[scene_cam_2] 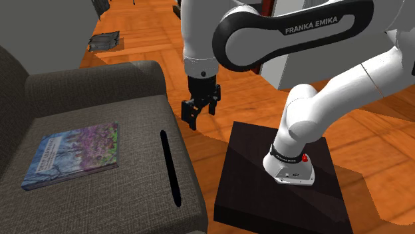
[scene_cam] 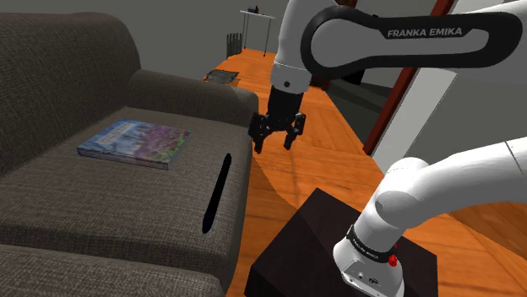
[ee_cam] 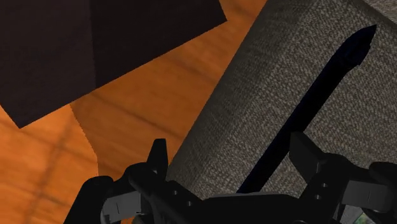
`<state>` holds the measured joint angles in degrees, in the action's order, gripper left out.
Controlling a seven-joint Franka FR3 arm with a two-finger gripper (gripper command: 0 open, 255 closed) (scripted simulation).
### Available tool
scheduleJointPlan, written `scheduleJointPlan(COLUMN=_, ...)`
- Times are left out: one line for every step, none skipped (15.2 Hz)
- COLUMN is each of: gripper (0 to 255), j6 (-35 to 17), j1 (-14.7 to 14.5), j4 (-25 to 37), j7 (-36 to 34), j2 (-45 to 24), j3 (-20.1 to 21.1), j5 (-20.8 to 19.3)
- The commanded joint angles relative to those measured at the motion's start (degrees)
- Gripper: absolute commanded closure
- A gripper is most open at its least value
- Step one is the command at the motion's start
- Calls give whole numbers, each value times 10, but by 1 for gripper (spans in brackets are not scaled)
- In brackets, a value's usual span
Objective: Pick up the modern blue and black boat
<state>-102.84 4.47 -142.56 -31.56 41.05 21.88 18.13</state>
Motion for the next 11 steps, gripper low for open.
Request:
scheduleJointPlan(gripper=0, j6=-43, j1=13, j4=-3, j7=-65, j2=-29, j3=39, j5=17)
scheduleJointPlan(gripper=0, j6=-61, j1=20, j4=-1, j7=-96, j2=-44, j3=57, j5=22)
scheduleJointPlan(gripper=0, j6=-80, j1=28, j4=2, j7=-128, j2=-61, j3=76, j5=27)
scheduleJointPlan(gripper=0, j6=-99, j1=37, j4=6, j7=-159, j2=-79, j3=95, j5=29)
scheduleJointPlan(gripper=0, j6=-117, j1=47, j4=11, j7=-191, j2=-97, j3=114, j5=31)
scheduleJointPlan(gripper=0, j6=-136, j1=58, j4=17, j7=-224, j2=-118, j3=133, j5=30)
scheduleJointPlan(gripper=0, j6=-154, j1=70, j4=24, j7=-257, j2=-139, j3=153, j5=26)
scheduleJointPlan(gripper=0, j6=-173, j1=83, j4=31, j7=-292, j2=-161, j3=173, j5=21)
scheduleJointPlan(gripper=0, j6=-191, j1=97, j4=40, j7=-327, j2=-185, j3=193, j5=12)
scheduleJointPlan(gripper=0, j6=-209, j1=112, j4=49, j7=-365, j2=-210, j3=213, j5=0)
scheduleJointPlan(gripper=0, j6=-226, j1=128, j4=59, j7=-404, j2=-236, j3=234, j5=-15)
